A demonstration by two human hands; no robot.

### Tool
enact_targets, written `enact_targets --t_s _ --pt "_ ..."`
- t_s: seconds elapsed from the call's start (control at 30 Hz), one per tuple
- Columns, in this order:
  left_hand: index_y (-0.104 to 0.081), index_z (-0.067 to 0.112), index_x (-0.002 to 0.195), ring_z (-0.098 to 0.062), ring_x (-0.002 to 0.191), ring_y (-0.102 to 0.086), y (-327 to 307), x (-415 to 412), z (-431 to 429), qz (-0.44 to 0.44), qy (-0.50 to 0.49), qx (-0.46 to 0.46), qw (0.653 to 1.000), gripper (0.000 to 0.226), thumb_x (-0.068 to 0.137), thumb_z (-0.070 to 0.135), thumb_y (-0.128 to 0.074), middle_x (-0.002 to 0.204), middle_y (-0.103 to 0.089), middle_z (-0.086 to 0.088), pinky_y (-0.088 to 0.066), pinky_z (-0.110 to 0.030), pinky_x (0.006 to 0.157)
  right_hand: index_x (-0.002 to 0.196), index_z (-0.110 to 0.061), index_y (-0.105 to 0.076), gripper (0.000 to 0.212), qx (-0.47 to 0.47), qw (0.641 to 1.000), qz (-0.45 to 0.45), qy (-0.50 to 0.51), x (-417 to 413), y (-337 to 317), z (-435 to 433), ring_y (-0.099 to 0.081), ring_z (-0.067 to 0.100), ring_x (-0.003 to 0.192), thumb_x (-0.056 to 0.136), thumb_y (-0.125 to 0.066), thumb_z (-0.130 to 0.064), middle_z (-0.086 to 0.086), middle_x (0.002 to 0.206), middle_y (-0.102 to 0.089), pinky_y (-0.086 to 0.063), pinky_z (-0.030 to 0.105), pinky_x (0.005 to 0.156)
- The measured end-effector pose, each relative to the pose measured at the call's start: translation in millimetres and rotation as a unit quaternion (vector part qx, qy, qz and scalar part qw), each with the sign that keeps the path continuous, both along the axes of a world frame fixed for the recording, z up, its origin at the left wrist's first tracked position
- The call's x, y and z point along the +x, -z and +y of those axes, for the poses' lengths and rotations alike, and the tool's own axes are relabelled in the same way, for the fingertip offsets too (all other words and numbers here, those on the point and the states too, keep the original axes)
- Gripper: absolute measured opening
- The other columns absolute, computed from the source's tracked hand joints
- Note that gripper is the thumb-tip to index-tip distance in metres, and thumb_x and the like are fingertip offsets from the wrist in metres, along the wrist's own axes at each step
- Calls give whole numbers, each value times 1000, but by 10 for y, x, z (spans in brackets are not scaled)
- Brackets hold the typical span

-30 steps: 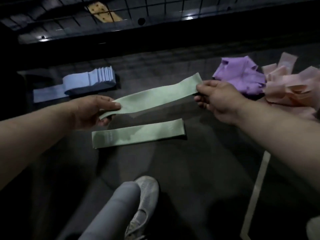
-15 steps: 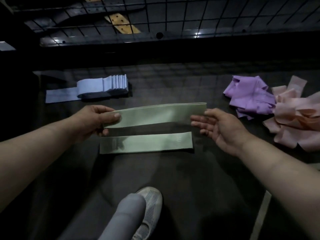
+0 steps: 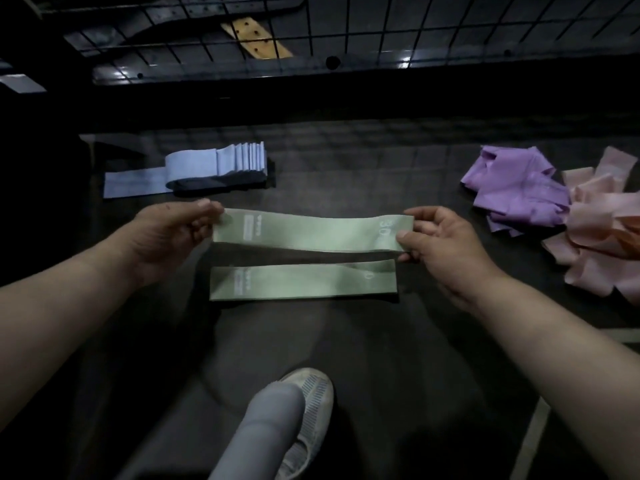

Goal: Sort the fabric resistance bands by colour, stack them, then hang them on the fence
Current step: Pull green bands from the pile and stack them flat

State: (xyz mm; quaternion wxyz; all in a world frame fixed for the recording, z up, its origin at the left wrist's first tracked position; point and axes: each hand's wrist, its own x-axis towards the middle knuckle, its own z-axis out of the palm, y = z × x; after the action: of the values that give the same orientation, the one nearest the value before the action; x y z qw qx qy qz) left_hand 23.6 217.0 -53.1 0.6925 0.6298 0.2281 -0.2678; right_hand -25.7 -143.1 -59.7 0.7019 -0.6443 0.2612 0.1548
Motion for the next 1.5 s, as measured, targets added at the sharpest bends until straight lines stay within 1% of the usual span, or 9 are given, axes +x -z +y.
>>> enact_targets --t_s 0.07,0.23,0.4,0.53,0.77,1.03,1.3,1.43,1.5 --pt "-79 17 79 -8 81 -67 -2 -37 -16 11 -53 20 998 12 71 13 -72 86 -74 3 -56 -19 70 96 -15 -56 24 27 999 14 24 5 -33 -28 -65 13 74 91 -57 8 5 92 -69 -52 18 54" --pt "-69 15 96 -8 69 -67 -3 -125 -67 25 -44 41 998 22 82 0 -62 96 -71 -3 -57 -20 63 101 -11 -57 24 100 994 43 -12 4 -97 -18 -66 11 71 90 -57 10 5 88 -69 -51 17 52" --pt "-66 25 116 -12 111 -64 15 -18 -444 -44 153 168 973 45 77 4 -74 122 -68 4 -50 -28 94 98 -16 -60 25 20 996 16 -82 103 -131 180 -65 9 68 90 -61 7 4 90 -70 -51 19 54" --pt "-44 45 141 14 127 -40 -95 71 -993 -130 317 139 929 93 64 23 -90 143 -45 27 -36 -13 105 100 -21 -64 25 16 989 -39 -140 178 -317 326 -66 1 68 91 -62 3 -5 86 -73 -48 18 53" --pt "-67 12 104 -12 88 -70 -146 139 -1341 -151 326 124 925 36 73 6 -85 96 -73 -1 -57 -33 78 107 -13 -65 24 84 988 -106 -78 299 -649 319 -64 8 77 90 -61 5 2 91 -71 -48 18 58" --pt "-63 22 101 -4 78 -68 -649 260 -823 -171 460 250 834 52 59 36 -90 89 -71 8 -55 -22 66 103 -15 -63 26 102 992 -38 57 178 -482 119 -60 8 72 91 -57 6 0 88 -69 -41 16 55" --pt "-69 12 93 -13 79 -68 -415 103 -366 -21 430 198 880 35 65 26 -84 88 -74 -2 -54 -23 68 88 -14 -59 24 -50 998 48 3 -89 -141 164 -61 7 56 90 -58 10 4 75 -66 -48 18 50" --pt "-73 15 87 -9 70 -61 -203 -76 -287 -4 367 201 908 48 64 56 -84 81 -73 -1 -49 -20 62 84 -20 -59 24 -183 981 49 -53 -216 73 151 -63 20 70 87 -65 2 5 79 -67 -57 38 69" --pt "-73 15 87 -8 65 -59 -105 -127 -278 5 336 217 916 52 60 58 -83 77 -71 -1 -47 -20 58 89 -23 -60 22 -250 964 35 -89 -236 102 136 -63 17 70 85 -65 -2 -3 74 -65 -56 33 72"
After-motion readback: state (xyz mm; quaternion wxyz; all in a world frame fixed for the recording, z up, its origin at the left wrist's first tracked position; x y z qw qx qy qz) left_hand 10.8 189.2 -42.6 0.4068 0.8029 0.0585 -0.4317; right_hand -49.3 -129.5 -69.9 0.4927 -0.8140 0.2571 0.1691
